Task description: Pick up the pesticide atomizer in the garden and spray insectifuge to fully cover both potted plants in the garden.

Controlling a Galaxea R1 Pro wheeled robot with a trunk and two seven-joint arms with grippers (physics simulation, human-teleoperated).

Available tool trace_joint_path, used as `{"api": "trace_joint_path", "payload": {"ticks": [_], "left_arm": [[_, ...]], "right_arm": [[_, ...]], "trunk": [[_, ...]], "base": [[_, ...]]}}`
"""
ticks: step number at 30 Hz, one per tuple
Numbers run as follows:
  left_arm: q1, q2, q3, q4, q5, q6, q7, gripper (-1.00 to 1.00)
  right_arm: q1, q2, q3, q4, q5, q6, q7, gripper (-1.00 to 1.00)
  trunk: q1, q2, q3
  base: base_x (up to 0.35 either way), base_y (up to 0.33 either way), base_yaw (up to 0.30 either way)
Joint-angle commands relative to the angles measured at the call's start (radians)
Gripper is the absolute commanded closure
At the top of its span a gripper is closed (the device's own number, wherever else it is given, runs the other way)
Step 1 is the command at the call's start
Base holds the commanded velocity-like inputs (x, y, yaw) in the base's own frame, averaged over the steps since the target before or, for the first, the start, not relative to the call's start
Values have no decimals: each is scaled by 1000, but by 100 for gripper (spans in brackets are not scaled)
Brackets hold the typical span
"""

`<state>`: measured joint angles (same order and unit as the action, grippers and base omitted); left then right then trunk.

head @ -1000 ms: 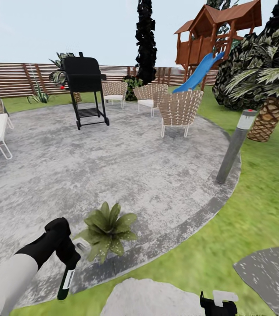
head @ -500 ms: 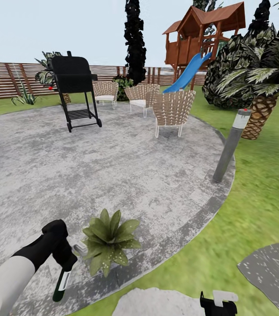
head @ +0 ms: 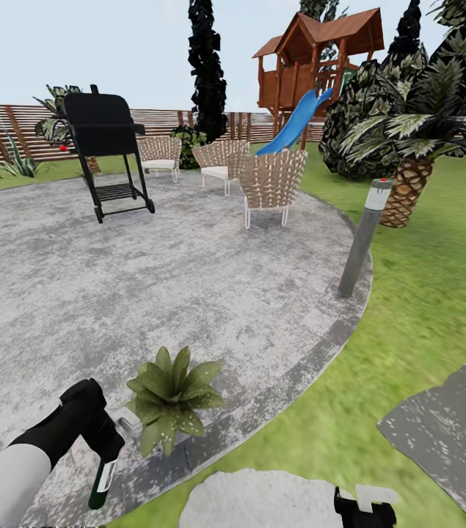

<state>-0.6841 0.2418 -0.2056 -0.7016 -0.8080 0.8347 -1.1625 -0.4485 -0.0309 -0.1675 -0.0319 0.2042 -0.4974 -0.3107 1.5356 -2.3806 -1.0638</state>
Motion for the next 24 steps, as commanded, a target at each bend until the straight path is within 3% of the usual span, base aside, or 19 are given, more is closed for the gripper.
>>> {"api": "trace_joint_path", "payload": {"ticks": [1,6,11,13,16,21,24], "left_arm": [[0,0,-1,-3,-7,6,-8,100],[0,1,4,-4,-7,7,-8,100],[0,8,6,-4,-8,7,-8,100],[0,29,27,-3,-7,6,-4,100],[1,33,54,8,-6,-1,33,100],[12,27,68,30,0,-10,98,100],[14,9,69,31,31,-11,103,100]], "right_arm": [[-1,0,-7,1,11,-3,-4,-100],[-1,0,-7,2,11,-3,-4,-100],[-1,0,-7,1,11,-3,-4,-100],[-1,0,-7,2,11,-3,-4,-100],[-1,0,-7,2,11,-3,-3,-100],[-1,0,-7,3,11,-3,-2,-100],[-1,0,-7,3,11,-3,-2,-100]], "trunk": [[-1,0,-1],[-1,0,-1],[-1,0,-1],[-1,0,-1],[-1,0,-1],[-1,0,-1],[-1,0,-1]], "base": [[-316,26,-263],[-299,107,-257],[-54,225,-64],[-4,63,-4],[-1,15,-79],[0,2,-261],[0,0,-296]]}}
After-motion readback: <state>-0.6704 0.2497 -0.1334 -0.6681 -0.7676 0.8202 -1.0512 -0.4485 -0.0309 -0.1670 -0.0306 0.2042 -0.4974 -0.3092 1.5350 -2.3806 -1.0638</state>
